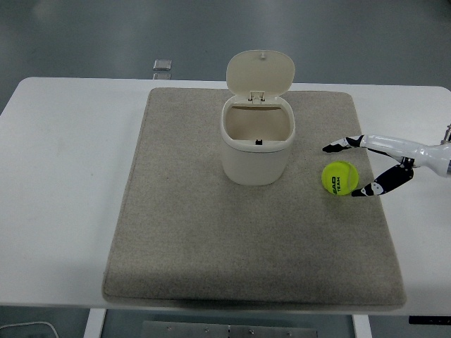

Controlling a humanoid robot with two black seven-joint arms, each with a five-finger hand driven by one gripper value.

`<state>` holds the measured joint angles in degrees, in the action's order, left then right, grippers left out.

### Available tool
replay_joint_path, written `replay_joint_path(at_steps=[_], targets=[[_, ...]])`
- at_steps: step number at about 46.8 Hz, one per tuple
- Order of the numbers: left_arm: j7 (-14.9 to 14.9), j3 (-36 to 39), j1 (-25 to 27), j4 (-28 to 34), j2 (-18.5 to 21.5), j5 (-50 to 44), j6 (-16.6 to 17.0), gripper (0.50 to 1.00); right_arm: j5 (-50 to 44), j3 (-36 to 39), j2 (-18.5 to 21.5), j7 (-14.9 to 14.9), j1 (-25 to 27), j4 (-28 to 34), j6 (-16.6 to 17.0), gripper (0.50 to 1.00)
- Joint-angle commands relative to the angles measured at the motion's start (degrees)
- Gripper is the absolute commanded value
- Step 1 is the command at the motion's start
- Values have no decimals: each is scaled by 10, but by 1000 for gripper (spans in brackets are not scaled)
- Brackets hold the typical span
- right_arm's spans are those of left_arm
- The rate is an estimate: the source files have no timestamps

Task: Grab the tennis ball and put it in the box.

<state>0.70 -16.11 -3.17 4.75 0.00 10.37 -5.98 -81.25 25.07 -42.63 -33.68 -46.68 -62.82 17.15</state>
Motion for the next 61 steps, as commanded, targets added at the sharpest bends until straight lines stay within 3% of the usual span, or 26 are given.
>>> replay_joint_path(at_steps=[1, 30, 50, 61], targets=[[0, 0, 0, 0, 0, 0, 0, 992, 0, -4, 1, 0, 0, 0, -7, 901], [0, 0, 0, 0, 0, 0, 0, 992, -14, -6, 10, 5, 17, 2, -57, 895], [0, -1, 0, 0, 0, 0, 0, 992, -26, -6, 14, 6, 21, 8, -58, 889], [0, 0, 0, 0, 0, 0, 0, 992, -33, -5, 21, 9, 22, 9, -58, 854]])
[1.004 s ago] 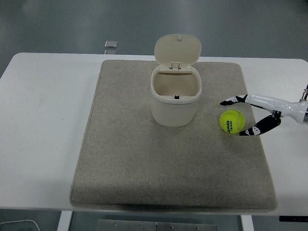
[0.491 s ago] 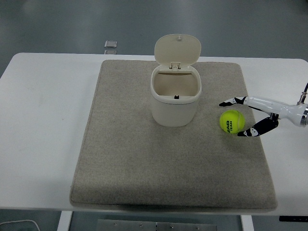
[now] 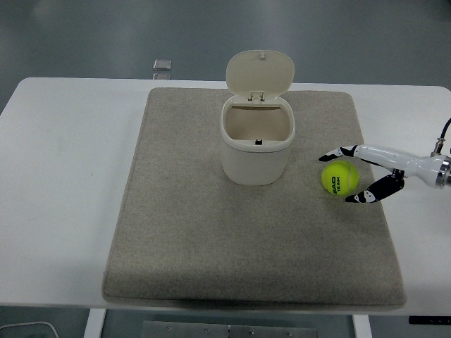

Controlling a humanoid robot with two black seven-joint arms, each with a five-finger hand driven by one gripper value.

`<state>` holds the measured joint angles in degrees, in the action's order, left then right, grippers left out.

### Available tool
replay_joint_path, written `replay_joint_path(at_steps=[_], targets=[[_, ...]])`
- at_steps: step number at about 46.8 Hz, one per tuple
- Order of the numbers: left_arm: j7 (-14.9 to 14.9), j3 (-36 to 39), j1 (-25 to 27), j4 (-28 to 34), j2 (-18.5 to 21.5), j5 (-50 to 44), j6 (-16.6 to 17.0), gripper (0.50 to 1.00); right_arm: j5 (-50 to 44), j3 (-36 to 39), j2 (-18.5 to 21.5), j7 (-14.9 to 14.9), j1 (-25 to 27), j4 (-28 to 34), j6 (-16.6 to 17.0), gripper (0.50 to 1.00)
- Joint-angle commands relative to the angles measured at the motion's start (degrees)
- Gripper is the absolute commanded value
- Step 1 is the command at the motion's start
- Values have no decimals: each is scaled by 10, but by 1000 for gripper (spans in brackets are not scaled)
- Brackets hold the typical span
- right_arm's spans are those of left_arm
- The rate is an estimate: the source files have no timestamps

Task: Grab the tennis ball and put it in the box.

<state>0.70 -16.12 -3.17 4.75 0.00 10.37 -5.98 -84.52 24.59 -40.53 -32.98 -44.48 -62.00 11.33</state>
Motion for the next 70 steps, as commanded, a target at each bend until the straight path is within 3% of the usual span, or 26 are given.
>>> replay_joint_path(at_steps=[1, 22, 29, 46, 50, 57, 65, 70], targets=[[0, 0, 0, 0, 0, 0, 0, 992, -1, 0, 1, 1, 0, 0, 0, 842], [0, 0, 0, 0, 0, 0, 0, 992, -15, -1, 7, 2, 1, 1, -8, 829], [0, -1, 0, 0, 0, 0, 0, 992, -16, -1, 8, 2, 1, 1, -8, 768], [0, 0, 0, 0, 0, 0, 0, 992, -24, 0, 8, 2, 0, 1, -8, 682], [0, 0, 0, 0, 0, 0, 0, 992, -23, 3, 7, 2, 0, 1, -6, 640], [0, 0, 0, 0, 0, 0, 0, 992, -17, 9, 2, 0, -3, 0, 0, 500], [0, -1, 0, 0, 0, 0, 0, 992, -14, 11, -1, -7, -7, -2, 4, 500], [0, 0, 0, 0, 0, 0, 0, 992, -13, 11, -1, -20, -23, -5, 26, 500]])
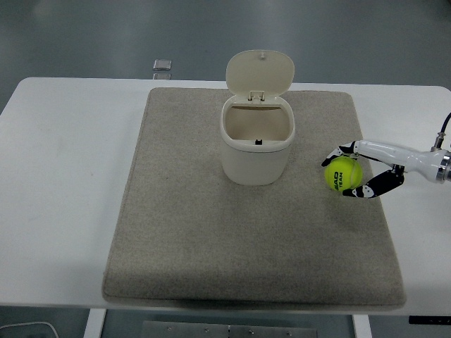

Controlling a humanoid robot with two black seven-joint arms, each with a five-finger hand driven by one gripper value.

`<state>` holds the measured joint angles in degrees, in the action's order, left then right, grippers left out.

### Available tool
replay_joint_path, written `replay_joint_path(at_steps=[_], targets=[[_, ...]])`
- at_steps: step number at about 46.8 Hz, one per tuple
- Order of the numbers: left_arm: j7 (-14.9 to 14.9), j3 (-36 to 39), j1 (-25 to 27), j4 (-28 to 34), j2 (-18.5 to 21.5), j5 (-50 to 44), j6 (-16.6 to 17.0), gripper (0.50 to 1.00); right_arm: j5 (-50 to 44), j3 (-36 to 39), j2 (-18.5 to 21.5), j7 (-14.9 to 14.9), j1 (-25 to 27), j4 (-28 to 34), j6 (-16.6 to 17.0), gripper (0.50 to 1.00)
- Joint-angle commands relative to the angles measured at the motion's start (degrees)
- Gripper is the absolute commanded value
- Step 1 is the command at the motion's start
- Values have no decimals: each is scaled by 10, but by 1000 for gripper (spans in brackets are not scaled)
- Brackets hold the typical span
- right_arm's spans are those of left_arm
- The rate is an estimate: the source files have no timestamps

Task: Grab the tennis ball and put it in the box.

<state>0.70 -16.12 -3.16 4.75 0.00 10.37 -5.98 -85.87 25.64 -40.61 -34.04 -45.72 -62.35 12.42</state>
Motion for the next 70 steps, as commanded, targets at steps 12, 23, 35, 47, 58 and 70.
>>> replay_joint_path(at_steps=[12, 23, 35, 47, 58, 70], targets=[[0, 0, 0, 0, 0, 0, 0, 992, 4, 23, -13, -10, -27, -14, 41, 500], [0, 0, 0, 0, 0, 0, 0, 992, 59, 36, -36, -10, -51, -54, 99, 500], [0, 0, 0, 0, 0, 0, 0, 992, 142, 101, -24, -10, -73, -65, 191, 500], [0, 0, 0, 0, 0, 0, 0, 992, 181, 105, 27, -10, -96, -65, 206, 500], [0, 0, 0, 0, 0, 0, 0, 992, 181, 105, 69, 30, -98, -64, 169, 500], [0, 0, 0, 0, 0, 0, 0, 992, 180, 101, 83, 79, -96, -62, 118, 500]])
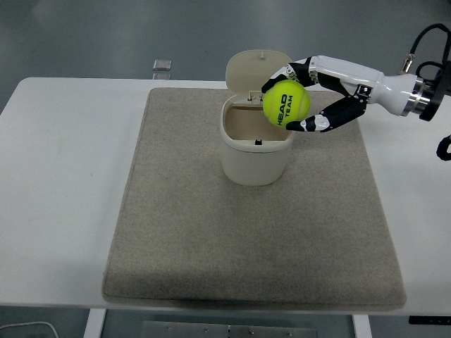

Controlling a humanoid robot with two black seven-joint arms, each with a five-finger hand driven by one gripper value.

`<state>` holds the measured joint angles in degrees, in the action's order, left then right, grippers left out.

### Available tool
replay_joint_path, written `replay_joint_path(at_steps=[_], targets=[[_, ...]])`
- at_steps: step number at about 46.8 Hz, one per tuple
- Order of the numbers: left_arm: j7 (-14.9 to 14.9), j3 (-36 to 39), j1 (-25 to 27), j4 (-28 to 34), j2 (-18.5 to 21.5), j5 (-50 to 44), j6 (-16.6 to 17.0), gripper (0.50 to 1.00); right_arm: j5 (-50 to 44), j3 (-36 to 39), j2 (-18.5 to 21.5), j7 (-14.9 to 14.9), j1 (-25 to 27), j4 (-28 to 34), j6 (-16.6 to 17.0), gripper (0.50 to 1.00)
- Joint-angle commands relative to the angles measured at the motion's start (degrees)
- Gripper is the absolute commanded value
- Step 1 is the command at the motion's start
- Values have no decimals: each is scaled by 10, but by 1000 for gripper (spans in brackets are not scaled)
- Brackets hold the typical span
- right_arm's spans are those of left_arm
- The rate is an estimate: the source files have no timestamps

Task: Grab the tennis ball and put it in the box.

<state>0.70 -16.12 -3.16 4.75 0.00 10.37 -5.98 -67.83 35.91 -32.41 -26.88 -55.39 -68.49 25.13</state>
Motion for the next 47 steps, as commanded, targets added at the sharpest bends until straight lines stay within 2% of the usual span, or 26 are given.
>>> replay_joint_path(at_steps=[1, 8, 11, 18, 44, 47], targets=[[0, 0, 0, 0, 0, 0, 0, 992, 0, -1, 2, 9, 1, -1, -11, 500], [0, 0, 0, 0, 0, 0, 0, 992, -6, -7, 8, 15, 1, -1, -31, 500], [0, 0, 0, 0, 0, 0, 0, 992, -6, -8, 9, 31, 2, -2, -39, 500], [0, 0, 0, 0, 0, 0, 0, 992, -8, -10, 13, 47, 3, -2, -47, 500], [0, -1, 0, 0, 0, 0, 0, 992, -28, -20, 35, 50, 18, -2, -75, 500], [0, 0, 0, 0, 0, 0, 0, 992, -28, -20, 37, 58, 18, -2, -80, 500]])
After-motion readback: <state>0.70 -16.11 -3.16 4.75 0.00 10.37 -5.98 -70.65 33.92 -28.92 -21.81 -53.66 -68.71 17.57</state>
